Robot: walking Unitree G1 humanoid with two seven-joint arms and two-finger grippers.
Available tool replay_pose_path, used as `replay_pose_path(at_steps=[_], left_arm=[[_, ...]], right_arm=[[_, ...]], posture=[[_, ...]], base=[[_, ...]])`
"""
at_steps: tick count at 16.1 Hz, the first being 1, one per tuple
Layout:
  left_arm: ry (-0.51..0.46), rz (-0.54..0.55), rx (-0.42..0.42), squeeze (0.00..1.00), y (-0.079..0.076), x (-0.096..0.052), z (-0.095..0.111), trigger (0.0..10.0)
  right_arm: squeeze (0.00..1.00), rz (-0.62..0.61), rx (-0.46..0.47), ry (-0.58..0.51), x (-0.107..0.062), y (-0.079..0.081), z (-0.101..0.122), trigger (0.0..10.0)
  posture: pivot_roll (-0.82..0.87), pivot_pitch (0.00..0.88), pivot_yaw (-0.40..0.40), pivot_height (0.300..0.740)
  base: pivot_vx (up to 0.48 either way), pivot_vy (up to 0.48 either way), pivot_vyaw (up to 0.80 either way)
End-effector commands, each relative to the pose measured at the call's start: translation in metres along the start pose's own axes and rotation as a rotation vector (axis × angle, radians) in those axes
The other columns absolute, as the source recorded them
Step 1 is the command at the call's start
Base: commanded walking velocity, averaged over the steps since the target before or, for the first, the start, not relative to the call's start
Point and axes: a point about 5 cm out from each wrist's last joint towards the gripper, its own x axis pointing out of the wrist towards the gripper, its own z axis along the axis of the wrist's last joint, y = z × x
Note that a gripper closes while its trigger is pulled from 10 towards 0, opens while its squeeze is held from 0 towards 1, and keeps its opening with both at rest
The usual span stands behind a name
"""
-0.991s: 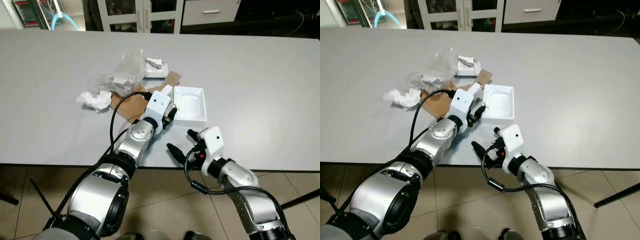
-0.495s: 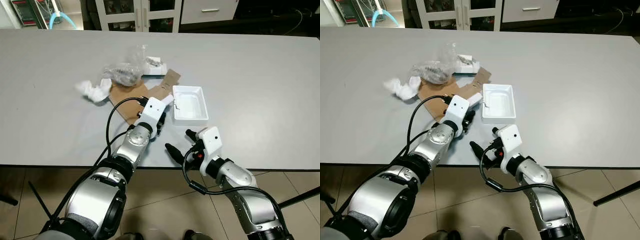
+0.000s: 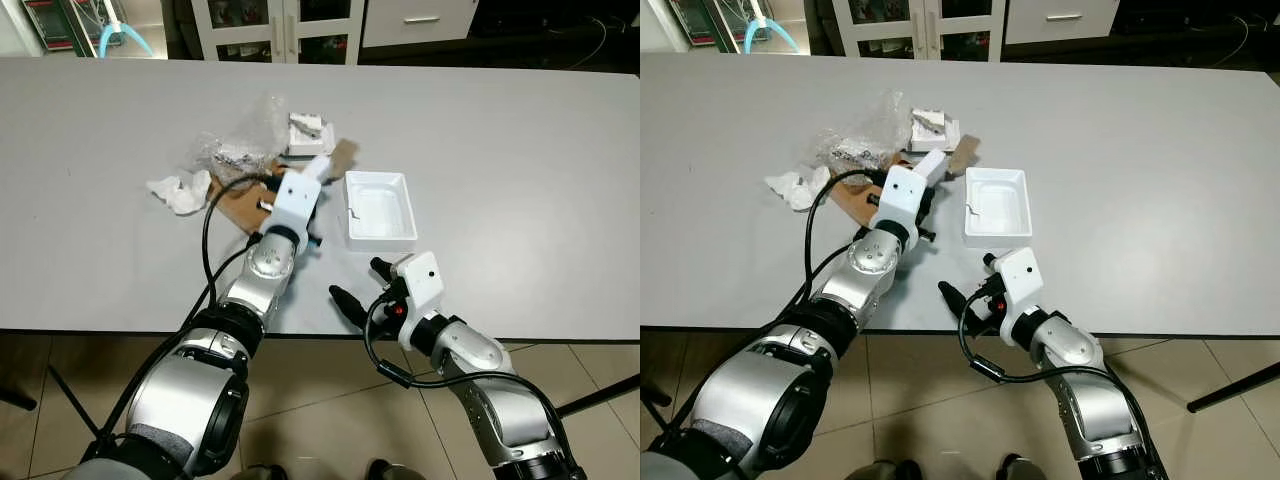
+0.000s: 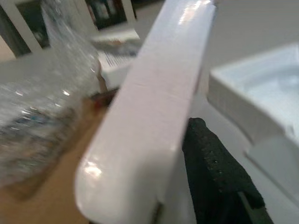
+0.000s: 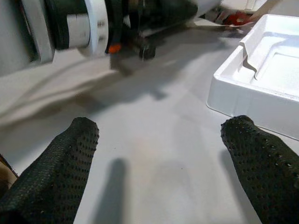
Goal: Picking trash to rubbish bin
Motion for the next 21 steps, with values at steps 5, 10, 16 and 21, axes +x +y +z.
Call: replay_pose_path(at_steps=[5, 10, 16, 21], left_arm=[[-0.188, 0.026, -0.092, 0.00, -0.003, 0.005, 0.045, 0.0], [-0.234, 0.010, -0.207, 0.00, -0.002, 0.004, 0.062, 0.0], [-0.321, 0.018, -0.283, 0.00, 0.005, -0.002, 0.084, 0.0], [-0.344, -0.021, -0.382, 0.00, 0.004, -0.006, 0.098, 0.0]], right_arm=[[0.00, -0.002, -0.001, -0.003, 0.003, -0.001, 0.001, 10.0], [0.00, -0.001, -0.005, -0.013, 0.008, -0.003, 0.003, 10.0], [0.00, -0.006, -0.017, -0.030, 0.014, -0.008, 0.007, 10.0], [0.00, -0.001, -0.026, -0.042, 0.019, -0.011, 0.010, 10.0]], posture=[[-0.13, 0.128, 0.029, 0.740], [-0.12, 0.108, 0.037, 0.740], [-0.12, 0.077, 0.043, 0.740], [-0.11, 0.051, 0.048, 0.740]], base=[[0.000, 0.000, 0.00], [0.000, 0.000, 0.00], [0.000, 0.000, 0.00], [0.000, 0.000, 0.00]])
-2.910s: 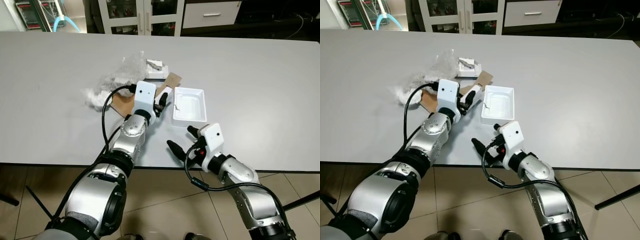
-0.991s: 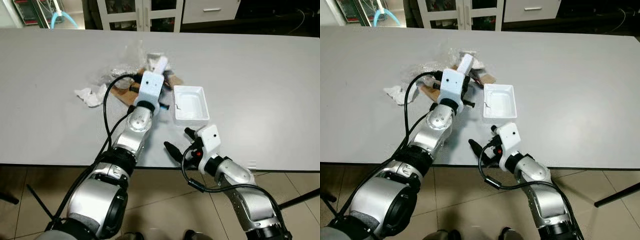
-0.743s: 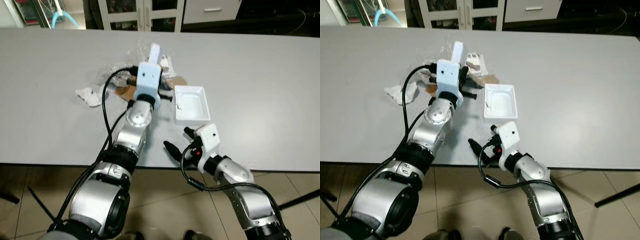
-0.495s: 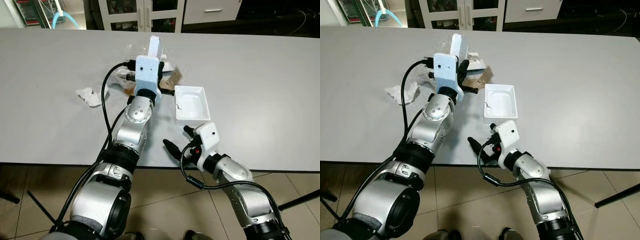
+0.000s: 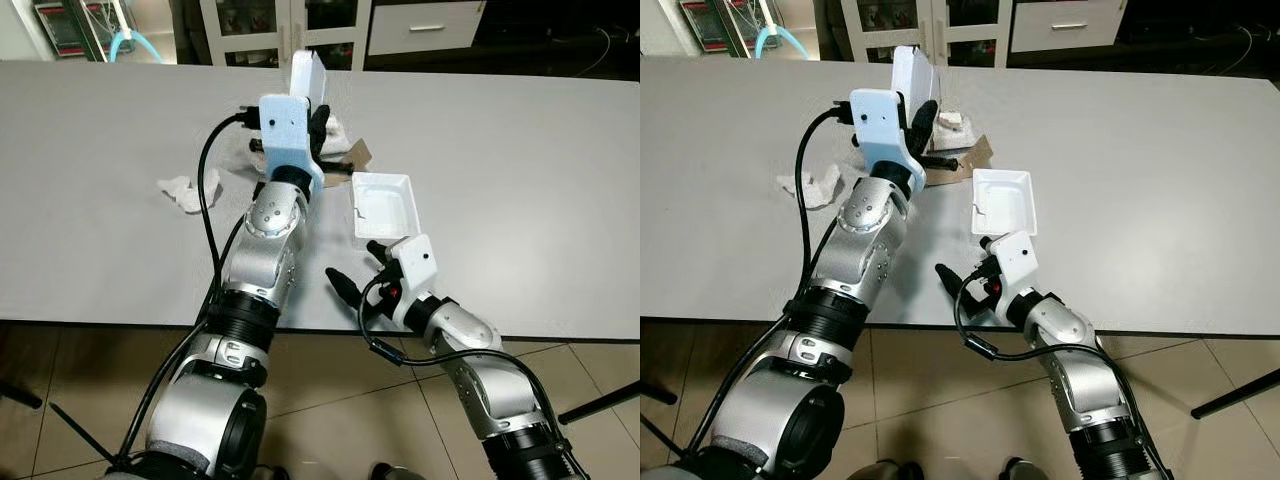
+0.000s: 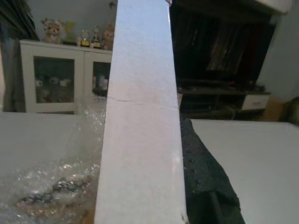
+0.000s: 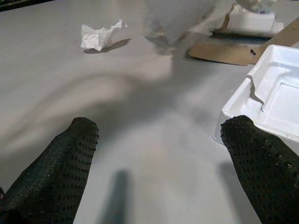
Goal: Picking trash to rubbish bin
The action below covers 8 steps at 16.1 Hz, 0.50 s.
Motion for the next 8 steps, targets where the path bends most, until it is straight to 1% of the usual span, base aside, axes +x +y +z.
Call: replay_pose_path(at_steps=[1, 3, 4, 6, 7, 8], left_arm=[[-0.021, -0.008, -0.036, 0.00, -0.001, 0.001, 0.008, 0.0], [-0.043, 0.016, -0.194, 0.00, 0.001, 0.003, 0.018, 0.0], [-0.059, 0.009, -0.214, 0.00, 0.001, 0.003, 0.022, 0.0], [-0.065, 0.006, -0.221, 0.00, -0.001, 0.003, 0.024, 0.0], [-0.081, 0.008, -0.238, 0.00, -0.002, 0.002, 0.028, 0.0], [-0.090, 0.009, -0.242, 0.00, -0.002, 0.002, 0.029, 4.4]], right_arm=[[0.00, 0.001, -0.007, -0.007, 0.002, -0.002, 0.002, 10.0], [0.00, 0.004, -0.011, -0.012, 0.003, -0.002, 0.002, 10.0], [0.00, 0.004, -0.012, -0.013, 0.003, -0.002, 0.002, 10.0], [0.00, 0.003, -0.016, -0.017, 0.004, -0.003, 0.002, 10.0], [0.00, 0.002, -0.019, -0.019, 0.004, -0.004, 0.003, 10.0], [0.00, 0.002, -0.019, -0.020, 0.004, -0.004, 0.003, 10.0]], posture=[[-0.11, 0.045, 0.049, 0.740], [-0.11, 0.038, 0.051, 0.740], [-0.11, 0.036, 0.051, 0.740], [-0.12, 0.033, 0.051, 0.740], [-0.12, 0.031, 0.050, 0.740], [-0.12, 0.031, 0.050, 0.740]], base=[[0.000, 0.000, 0.00], [0.000, 0.000, 0.00], [0.000, 0.000, 0.00], [0.000, 0.000, 0.00], [0.000, 0.000, 0.00], [0.000, 0.000, 0.00]])
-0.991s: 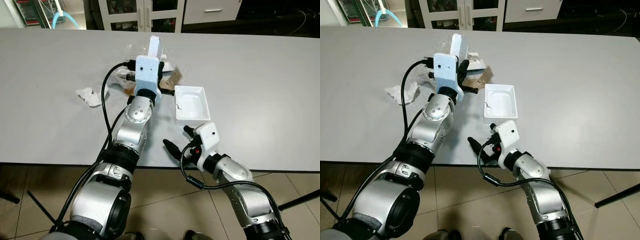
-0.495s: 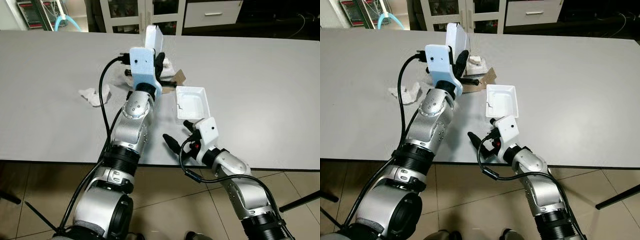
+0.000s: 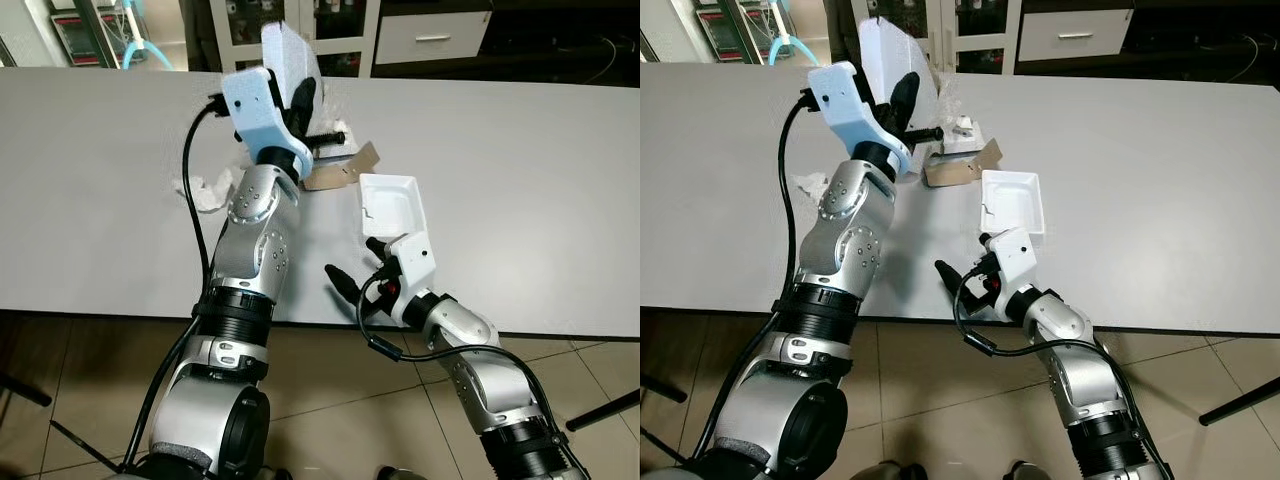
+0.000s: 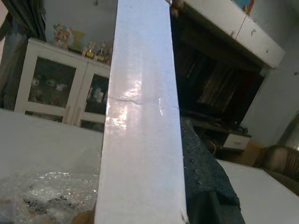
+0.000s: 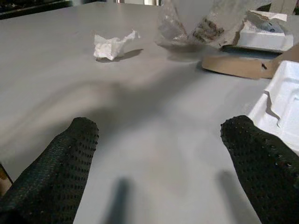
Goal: Picking trash to rubbish bin
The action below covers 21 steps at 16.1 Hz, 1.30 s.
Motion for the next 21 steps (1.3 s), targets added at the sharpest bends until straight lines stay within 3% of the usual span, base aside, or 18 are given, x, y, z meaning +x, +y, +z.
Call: replay_pose_path(at_steps=[1, 9, 11, 13, 14, 16, 18, 19, 21], left_arm=[[-0.039, -0.022, -0.031, 0.00, -0.011, 0.001, 0.008, 10.0], [-0.180, -0.049, -0.079, 0.00, -0.014, 0.001, 0.038, 10.0], [-0.213, 0.000, 0.029, 0.00, -0.005, 0.001, 0.042, 10.0], [-0.212, 0.034, 0.199, 0.00, 0.006, -0.001, 0.040, 10.0], [-0.210, 0.045, 0.232, 0.00, 0.009, -0.002, 0.039, 10.0], [-0.196, 0.084, 0.316, 0.00, 0.020, -0.004, 0.036, 10.0], [-0.166, 0.130, 0.448, 0.00, 0.033, -0.010, 0.028, 10.0], [-0.158, 0.133, 0.466, 0.00, 0.034, -0.011, 0.026, 10.0], [-0.139, 0.133, 0.603, 0.00, 0.038, -0.017, 0.019, 10.0]], right_arm=[[0.00, -0.001, -0.007, -0.002, 0.000, -0.002, 0.000, 10.0], [0.00, -0.016, -0.007, -0.010, 0.000, -0.004, 0.000, 10.0], [0.00, -0.044, -0.009, -0.033, 0.002, -0.008, 0.004, 10.0], [0.00, -0.067, -0.015, -0.064, 0.003, -0.011, 0.009, 10.0], [0.00, -0.087, -0.016, -0.077, 0.004, -0.013, 0.012, 10.0], [0.00, -0.190, -0.024, -0.121, 0.005, -0.024, 0.020, 10.0], [0.00, -0.378, 0.006, -0.201, 0.002, -0.047, 0.035, 10.0], [0.00, -0.397, 0.012, -0.211, 0.002, -0.050, 0.037, 10.0], [0.00, -0.442, 0.014, -0.271, 0.000, -0.055, 0.049, 10.0]], posture=[[-0.11, 0.032, 0.050, 0.740], [-0.11, 0.035, 0.047, 0.740], [-0.10, 0.036, 0.047, 0.740], [-0.10, 0.037, 0.047, 0.740], [-0.10, 0.036, 0.048, 0.740], [-0.10, 0.037, 0.049, 0.740], [-0.09, 0.038, 0.050, 0.740], [-0.09, 0.038, 0.050, 0.740], [-0.09, 0.040, 0.049, 0.740]], base=[[0.000, 0.000, 0.00], [0.000, 0.000, 0.00], [0.000, 0.000, 0.00], [0.000, 0.000, 0.00], [0.000, 0.000, 0.00], [0.000, 0.000, 0.00], [0.000, 0.000, 0.00], [0.000, 0.000, 0.00], [0.000, 0.000, 0.00]])
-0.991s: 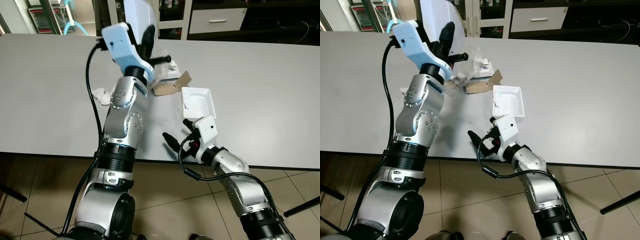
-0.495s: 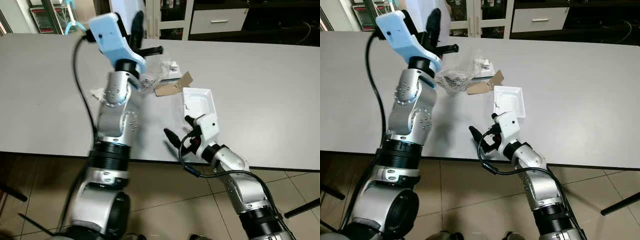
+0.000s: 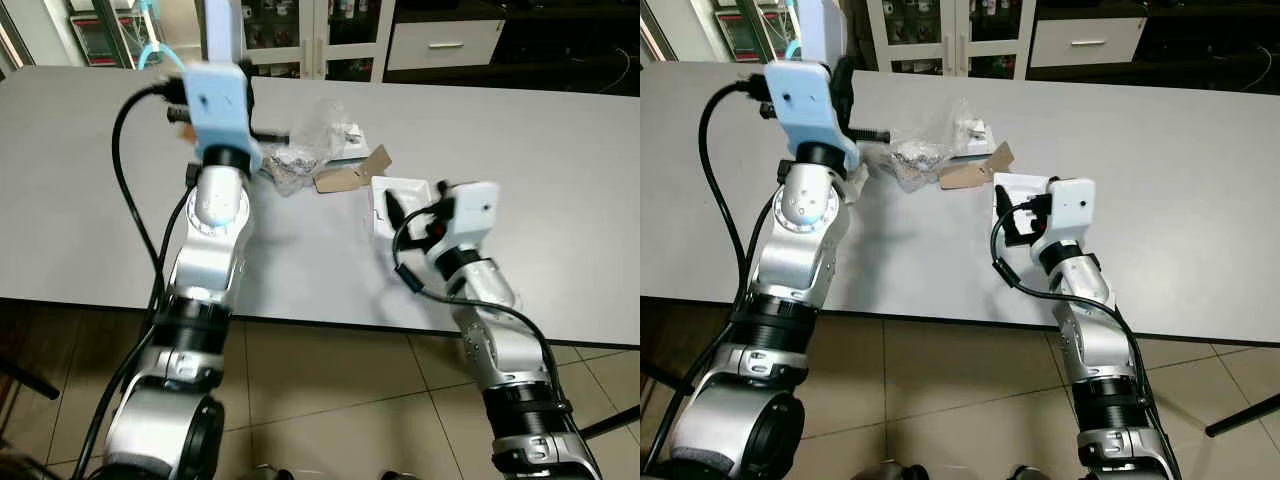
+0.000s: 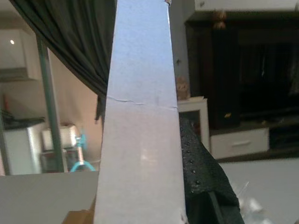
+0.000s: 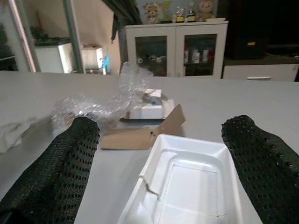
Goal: Picking trash to rubbish bin
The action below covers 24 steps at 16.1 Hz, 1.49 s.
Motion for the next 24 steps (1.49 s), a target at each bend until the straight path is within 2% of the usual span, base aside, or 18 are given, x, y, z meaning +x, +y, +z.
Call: replay_pose_path(at_steps=[1, 3, 6, 9, 12, 14, 17, 24], left_arm=[[-0.010, -0.001, 0.050, 0.00, -0.003, -0.002, 0.000, 10.0], [-0.018, -0.001, 0.126, 0.00, -0.002, -0.006, -0.002, 10.0], [0.005, 0.016, 0.144, 0.00, -0.001, -0.012, -0.010, 10.0], [0.049, 0.031, 0.215, 0.00, -0.004, -0.026, -0.026, 10.0], [0.065, 0.040, 0.188, 0.00, -0.007, -0.035, -0.035, 10.0], [0.089, 0.030, 0.124, 0.00, -0.010, -0.041, -0.042, 10.0], [0.094, 0.017, 0.127, 0.00, -0.012, -0.047, -0.045, 10.0], [0.086, -0.006, 0.121, 0.00, -0.013, -0.052, -0.047, 10.0]], right_arm=[[0.00, -0.010, 0.006, -0.031, 0.003, 0.000, 0.007, 10.0], [0.00, -0.019, 0.008, -0.042, 0.005, 0.002, 0.008, 10.0], [0.00, -0.023, 0.021, -0.059, 0.006, 0.005, 0.011, 10.0], [0.00, -0.014, 0.040, -0.070, 0.006, 0.011, 0.011, 10.0], [0.00, -0.021, 0.060, -0.095, 0.006, 0.011, 0.015, 10.0], [0.00, -0.048, 0.054, -0.111, 0.006, 0.009, 0.018, 10.0], [0.00, -0.111, 0.047, -0.121, 0.006, 0.002, 0.020, 10.0], [0.00, -0.132, 0.044, -0.138, 0.007, 0.001, 0.022, 10.0]], posture=[[-0.09, 0.042, 0.048, 0.740], [-0.09, 0.042, 0.049, 0.740], [-0.09, 0.041, 0.051, 0.740], [-0.09, 0.039, 0.056, 0.740], [-0.09, 0.038, 0.057, 0.740], [-0.09, 0.039, 0.056, 0.740], [-0.09, 0.029, 0.059, 0.740], [-0.09, 0.009, 0.067, 0.740]], base=[[0.000, 0.000, 0.00], [0.000, 0.000, 0.00], [0.000, 0.000, 0.00], [0.000, 0.000, 0.00], [0.000, 0.000, 0.00], [0.000, 0.000, 0.00], [0.000, 0.000, 0.00], [0.000, 0.000, 0.00]])
